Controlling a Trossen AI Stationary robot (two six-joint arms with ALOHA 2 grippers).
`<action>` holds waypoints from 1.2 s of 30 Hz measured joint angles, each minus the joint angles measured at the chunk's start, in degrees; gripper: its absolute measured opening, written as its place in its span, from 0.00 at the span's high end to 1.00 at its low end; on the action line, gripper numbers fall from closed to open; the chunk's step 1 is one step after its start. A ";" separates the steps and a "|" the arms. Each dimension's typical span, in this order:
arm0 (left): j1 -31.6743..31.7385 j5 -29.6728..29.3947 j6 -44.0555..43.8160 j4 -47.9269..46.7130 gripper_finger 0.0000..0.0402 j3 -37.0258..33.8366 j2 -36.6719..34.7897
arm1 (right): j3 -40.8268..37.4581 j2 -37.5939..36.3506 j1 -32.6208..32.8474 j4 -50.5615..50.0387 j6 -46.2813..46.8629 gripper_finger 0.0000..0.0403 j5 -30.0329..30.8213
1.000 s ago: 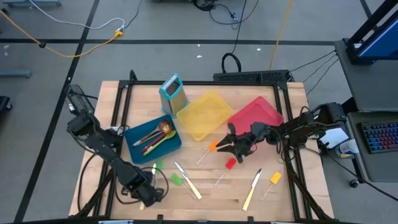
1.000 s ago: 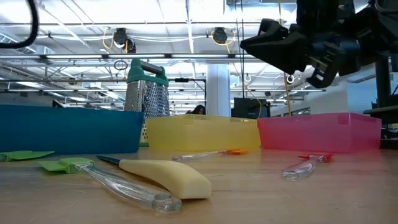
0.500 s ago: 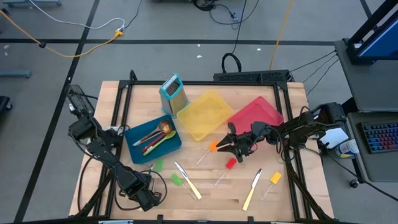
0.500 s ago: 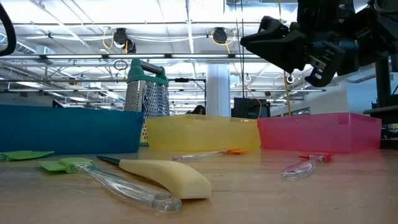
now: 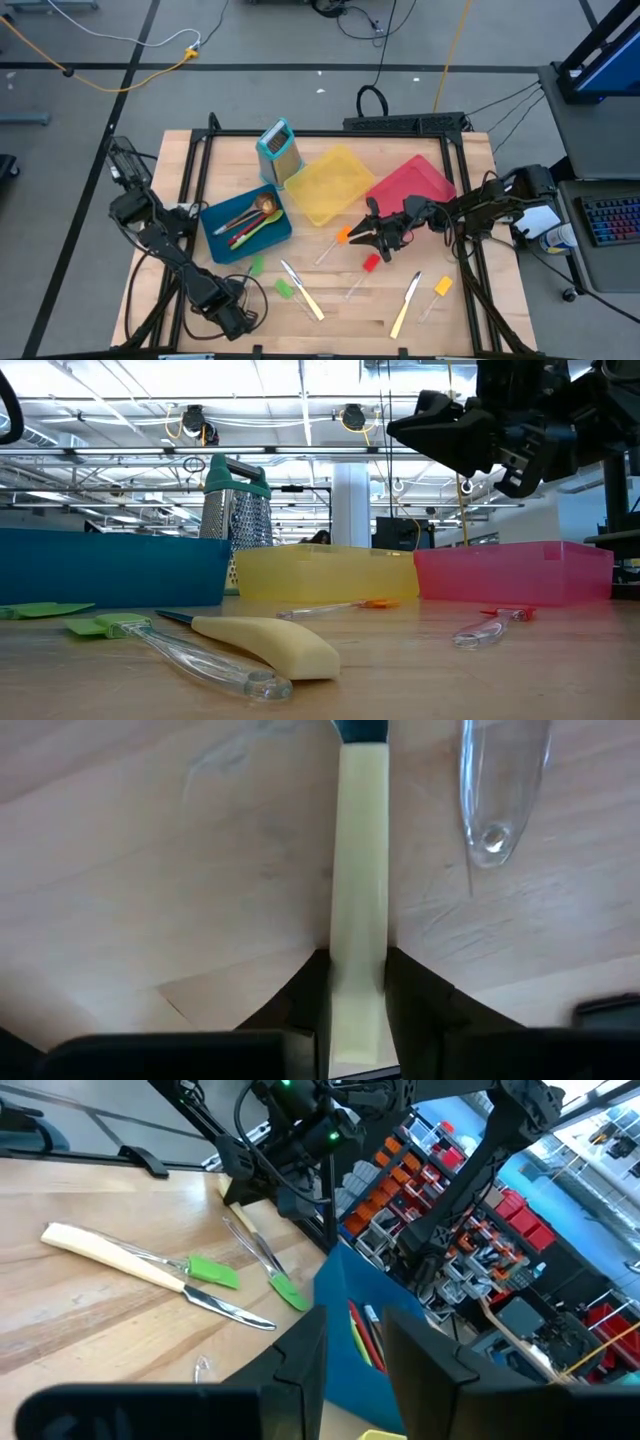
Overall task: Pick & Place Kitchen Items
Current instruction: Put the yellow table knife into the red bin
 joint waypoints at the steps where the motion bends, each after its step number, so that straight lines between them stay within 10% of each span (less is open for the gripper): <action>1: -0.04 -0.26 -0.24 -0.24 0.82 0.15 0.02 | 0.00 0.00 0.00 -0.02 0.09 0.78 0.00; 19: 0.61 -27.04 7.65 -25.96 0.82 19.71 0.28 | 0.02 0.00 0.00 -0.85 0.21 0.78 -0.02; 29: 13.47 -52.76 35.30 -25.86 0.82 19.71 0.24 | 1.70 -0.04 -2.79 2.06 21.38 0.78 1.72; 36: 25.58 -59.52 57.10 -17.63 0.80 19.71 0.20 | 1.73 -0.02 -4.64 1.18 29.67 0.78 1.80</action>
